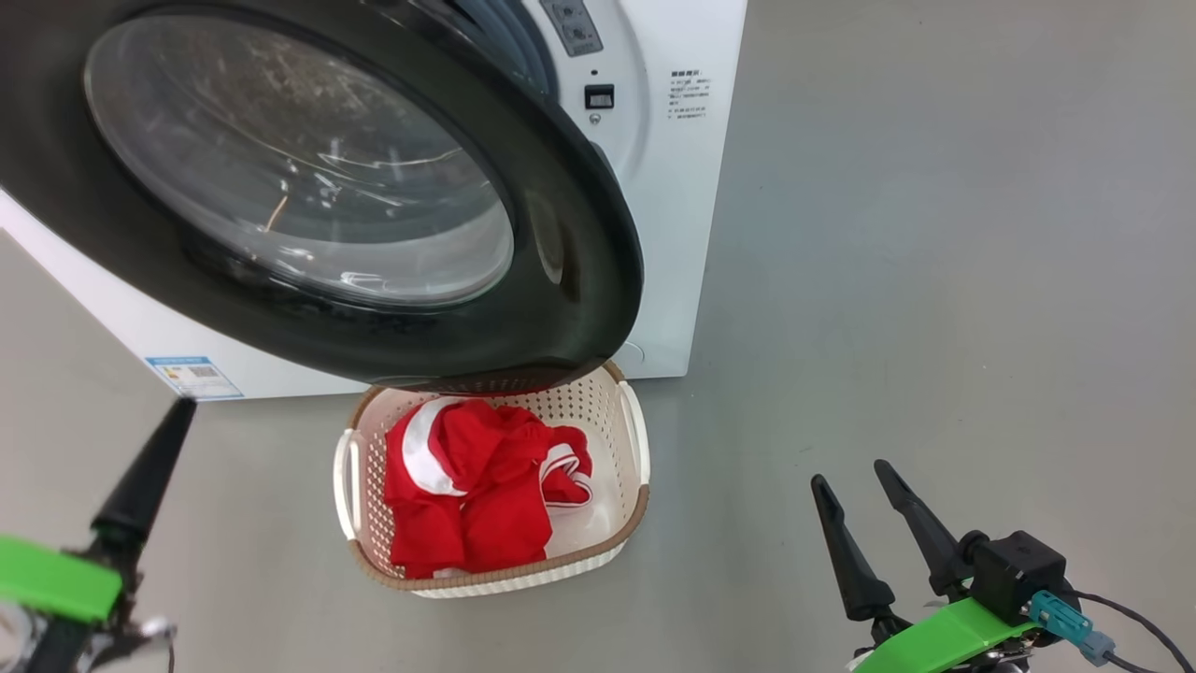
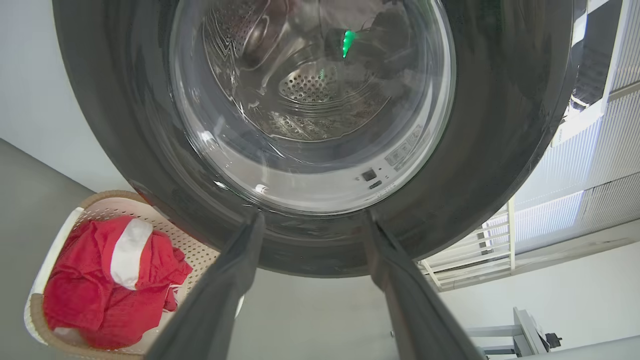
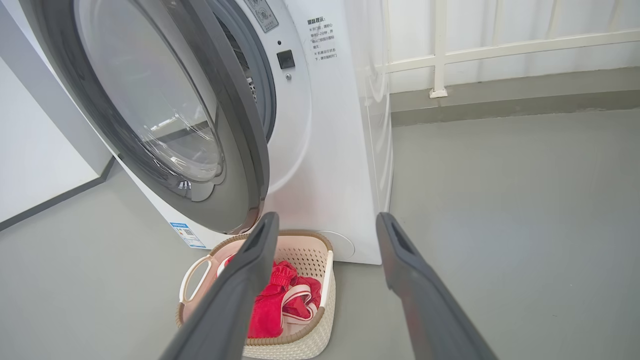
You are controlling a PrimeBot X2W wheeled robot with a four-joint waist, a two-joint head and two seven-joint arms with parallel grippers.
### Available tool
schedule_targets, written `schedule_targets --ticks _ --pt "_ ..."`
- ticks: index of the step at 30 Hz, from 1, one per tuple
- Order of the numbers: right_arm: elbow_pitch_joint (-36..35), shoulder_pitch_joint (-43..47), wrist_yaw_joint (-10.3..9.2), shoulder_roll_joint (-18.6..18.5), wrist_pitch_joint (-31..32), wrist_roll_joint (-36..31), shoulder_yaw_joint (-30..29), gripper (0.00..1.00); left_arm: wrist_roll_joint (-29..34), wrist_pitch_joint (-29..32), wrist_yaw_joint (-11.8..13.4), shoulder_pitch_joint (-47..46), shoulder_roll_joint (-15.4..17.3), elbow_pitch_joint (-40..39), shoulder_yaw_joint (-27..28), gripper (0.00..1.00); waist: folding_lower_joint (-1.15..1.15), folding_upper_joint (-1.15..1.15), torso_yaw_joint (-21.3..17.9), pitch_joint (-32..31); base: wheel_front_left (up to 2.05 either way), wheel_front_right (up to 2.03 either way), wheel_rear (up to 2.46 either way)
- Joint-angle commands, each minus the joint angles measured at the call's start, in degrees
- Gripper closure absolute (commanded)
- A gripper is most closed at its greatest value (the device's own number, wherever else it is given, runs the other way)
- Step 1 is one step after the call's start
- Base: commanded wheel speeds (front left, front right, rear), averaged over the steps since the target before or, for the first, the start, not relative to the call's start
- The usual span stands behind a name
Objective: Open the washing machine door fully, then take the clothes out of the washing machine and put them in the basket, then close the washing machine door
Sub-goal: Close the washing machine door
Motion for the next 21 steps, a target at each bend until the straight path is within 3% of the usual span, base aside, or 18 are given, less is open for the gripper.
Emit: schedule_targets --ticks 1,11,21 --pt "-1.2 0.1 0.09 -0.3 -0.3 -0.3 1.3 0.0 0.1 -0.8 -0.2 -0.2 2.1 -0.9 2.7 0.0 0.0 0.0 0.1 -0.1 0.0 0.0 0.0" --pt "-1.5 0.6 0.09 -0.7 -0.3 -0.2 0.3 0.0 5.0 -11.4 -0.2 7.3 2.7 0.5 -0.3 0.0 0.0 0.0 -1.5 -0.1 0.0 0.0 0.0" --pt "-2.0 1.8 0.09 -1.0 -0.3 -0.1 -0.9 0.0 12.6 -26.8 -0.2 10.8 5.2 5.0 -8.4 0.0 0.0 0.0 -3.3 -0.9 0.0 0.0 0.0"
